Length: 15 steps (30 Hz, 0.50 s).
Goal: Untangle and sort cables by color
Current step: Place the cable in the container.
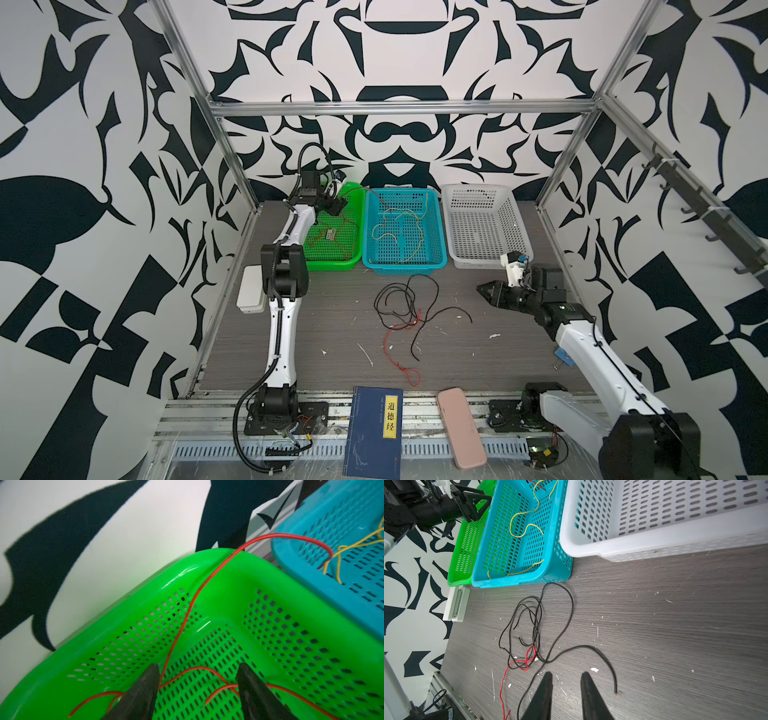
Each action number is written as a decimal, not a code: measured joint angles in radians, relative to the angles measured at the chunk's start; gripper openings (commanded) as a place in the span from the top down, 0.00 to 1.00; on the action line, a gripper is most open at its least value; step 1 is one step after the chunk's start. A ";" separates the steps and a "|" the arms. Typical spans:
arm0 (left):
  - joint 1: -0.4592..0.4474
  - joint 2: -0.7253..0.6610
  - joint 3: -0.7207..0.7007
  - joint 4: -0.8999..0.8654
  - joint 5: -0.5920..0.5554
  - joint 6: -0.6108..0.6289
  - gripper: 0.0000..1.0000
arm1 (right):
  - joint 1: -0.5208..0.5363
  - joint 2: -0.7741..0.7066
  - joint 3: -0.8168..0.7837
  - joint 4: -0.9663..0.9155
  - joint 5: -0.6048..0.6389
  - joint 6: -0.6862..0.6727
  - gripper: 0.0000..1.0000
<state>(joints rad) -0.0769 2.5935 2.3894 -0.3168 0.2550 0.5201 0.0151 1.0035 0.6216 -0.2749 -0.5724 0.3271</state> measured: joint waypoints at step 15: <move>-0.035 0.158 0.086 0.068 -0.222 0.038 0.39 | 0.000 0.052 0.000 0.035 0.000 0.002 0.73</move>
<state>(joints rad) -0.1116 2.7518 2.4752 -0.2485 0.0326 0.5583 0.0151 1.0557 0.6216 -0.2401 -0.5724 0.3294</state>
